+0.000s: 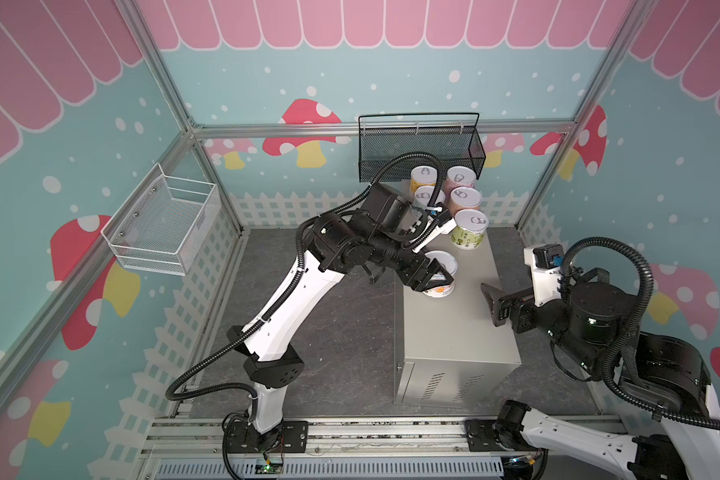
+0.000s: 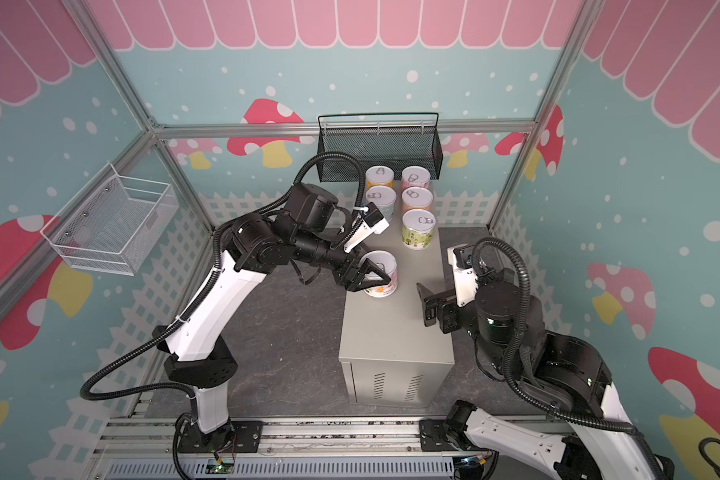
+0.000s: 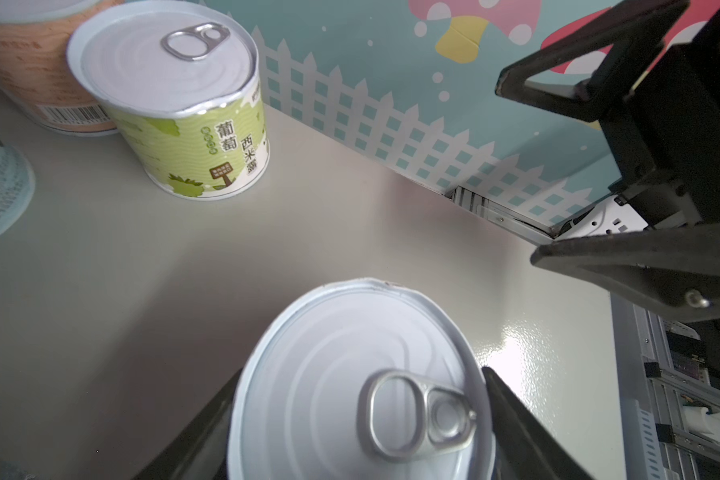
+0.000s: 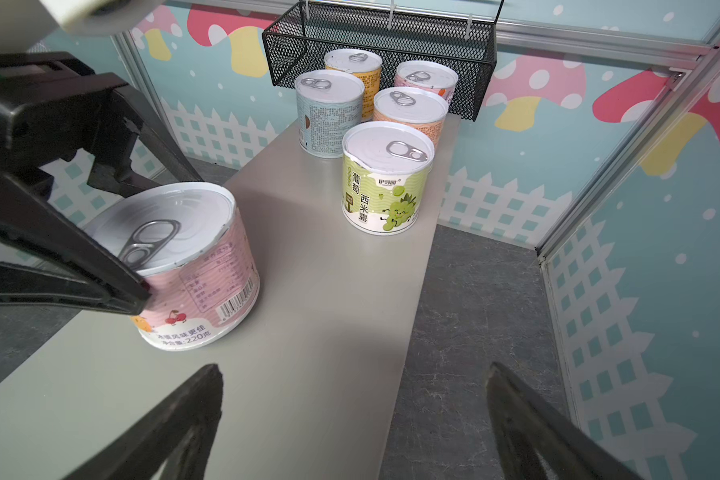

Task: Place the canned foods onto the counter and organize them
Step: 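Lower the pink can onto the cabinet top with the left gripper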

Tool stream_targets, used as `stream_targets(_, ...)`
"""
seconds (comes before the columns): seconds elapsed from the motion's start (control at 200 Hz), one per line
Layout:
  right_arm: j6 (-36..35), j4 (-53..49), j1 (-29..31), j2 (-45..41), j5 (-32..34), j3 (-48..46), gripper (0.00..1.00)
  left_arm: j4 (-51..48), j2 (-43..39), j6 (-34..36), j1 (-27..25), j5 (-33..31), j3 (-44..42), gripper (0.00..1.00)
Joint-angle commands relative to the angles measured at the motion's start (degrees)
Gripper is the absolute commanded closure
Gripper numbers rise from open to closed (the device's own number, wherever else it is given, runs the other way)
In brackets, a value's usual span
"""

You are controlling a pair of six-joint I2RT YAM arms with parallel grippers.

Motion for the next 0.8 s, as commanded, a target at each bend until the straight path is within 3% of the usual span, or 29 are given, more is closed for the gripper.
stream_targets(0.0, 1.02, 0.64, 0.30, -0.99, 1.20, -0.42, 0.01, -2.34, 1.35, -0.03, -0.18, -0.66, -0.59, 0.30)
stream_targets(0.455, 0.18, 1.47, 0.33, -1.69, -0.21, -1.08, 0.01, -1.87, 0.84, -0.10, -0.53, -3.39, -3.52, 0.20)
stream_targets(0.475, 0.20, 1.62, 0.33, -1.82, -0.33, -1.10, 0.00, -1.65, 0.74, -0.07, -0.54, -3.42, -3.73, 0.05)
stream_targets(0.495, 0.22, 1.56, 0.28, -1.82, -0.28, -1.16, 0.01, -1.55, 0.65, -0.12, -0.54, -3.48, -3.98, 0.01)
stream_targets(0.791, 0.31, 2.09, 0.32, -2.40, -0.47, -2.12, 0.00, 2.56, -3.18, 0.01, -0.58, -4.95, -8.80, 0.01)
